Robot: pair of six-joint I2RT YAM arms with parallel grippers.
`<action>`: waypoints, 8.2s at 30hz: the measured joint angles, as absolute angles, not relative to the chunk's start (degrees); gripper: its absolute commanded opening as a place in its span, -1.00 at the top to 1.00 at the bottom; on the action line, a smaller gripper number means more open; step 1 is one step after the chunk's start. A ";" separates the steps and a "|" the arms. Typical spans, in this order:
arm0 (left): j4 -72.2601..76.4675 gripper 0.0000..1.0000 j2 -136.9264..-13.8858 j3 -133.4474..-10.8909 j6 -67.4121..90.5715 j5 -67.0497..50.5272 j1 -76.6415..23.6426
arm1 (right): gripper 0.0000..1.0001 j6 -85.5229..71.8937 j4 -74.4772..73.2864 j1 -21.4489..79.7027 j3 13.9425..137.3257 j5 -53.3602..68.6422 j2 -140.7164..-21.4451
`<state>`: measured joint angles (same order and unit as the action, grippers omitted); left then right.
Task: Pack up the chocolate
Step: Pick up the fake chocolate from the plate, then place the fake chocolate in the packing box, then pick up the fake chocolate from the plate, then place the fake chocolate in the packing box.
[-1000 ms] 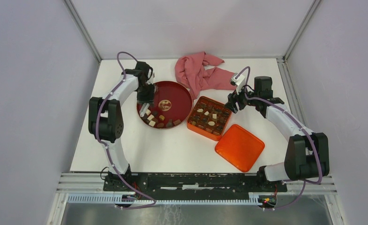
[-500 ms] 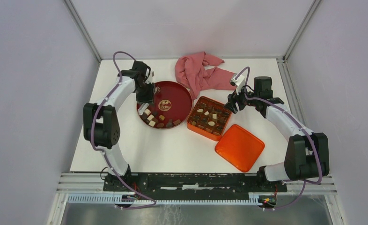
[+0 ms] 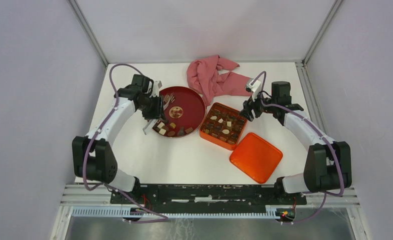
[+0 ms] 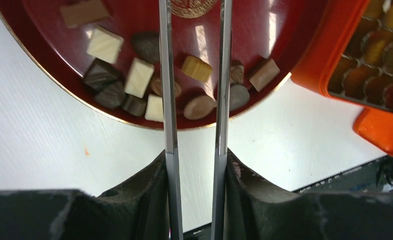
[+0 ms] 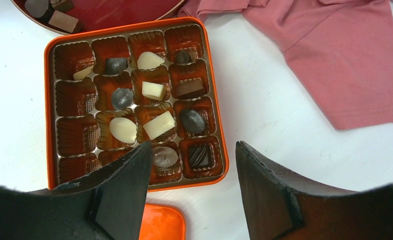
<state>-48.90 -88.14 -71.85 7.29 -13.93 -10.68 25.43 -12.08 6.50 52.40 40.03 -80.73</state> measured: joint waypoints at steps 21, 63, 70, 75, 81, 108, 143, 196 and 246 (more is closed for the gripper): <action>-31.42 0.96 -57.08 -51.51 19.59 -34.20 -12.43 | -0.36 28.40 -14.31 6.50 52.82 44.99 -80.73; -43.86 0.93 -81.10 -63.75 27.57 2.15 -56.42 | -0.36 30.11 -14.31 6.50 52.82 43.66 -79.13; -46.92 0.72 -83.20 -65.98 27.51 3.16 -57.04 | -0.37 30.30 -14.46 6.50 52.82 43.64 -79.68; -47.62 0.52 -84.60 -66.30 27.51 3.16 -57.78 | -0.37 30.30 -14.52 6.50 52.82 43.64 -79.68; -48.36 0.26 -84.86 -66.70 27.51 4.27 -57.98 | -0.36 30.33 -14.52 6.50 52.82 43.64 -79.68; -49.04 0.14 -82.54 -66.81 27.53 6.48 -58.28 | -0.36 30.33 -14.70 6.50 52.82 43.68 -79.68; -54.33 -0.01 -72.29 -56.73 22.52 5.72 -32.47 | -0.37 30.33 -14.70 6.50 52.82 43.70 -79.68; -55.00 0.96 -76.75 -58.39 19.81 5.37 -31.20 | -0.37 30.33 -14.72 6.50 52.82 43.70 -79.68; -42.24 0.96 -81.23 -63.05 22.61 -11.88 -53.56 | -0.37 30.35 -14.72 6.50 52.82 43.70 -79.68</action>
<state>-42.24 -81.23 -63.05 22.61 -11.88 -53.56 30.35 -14.72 6.50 52.82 43.70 -79.68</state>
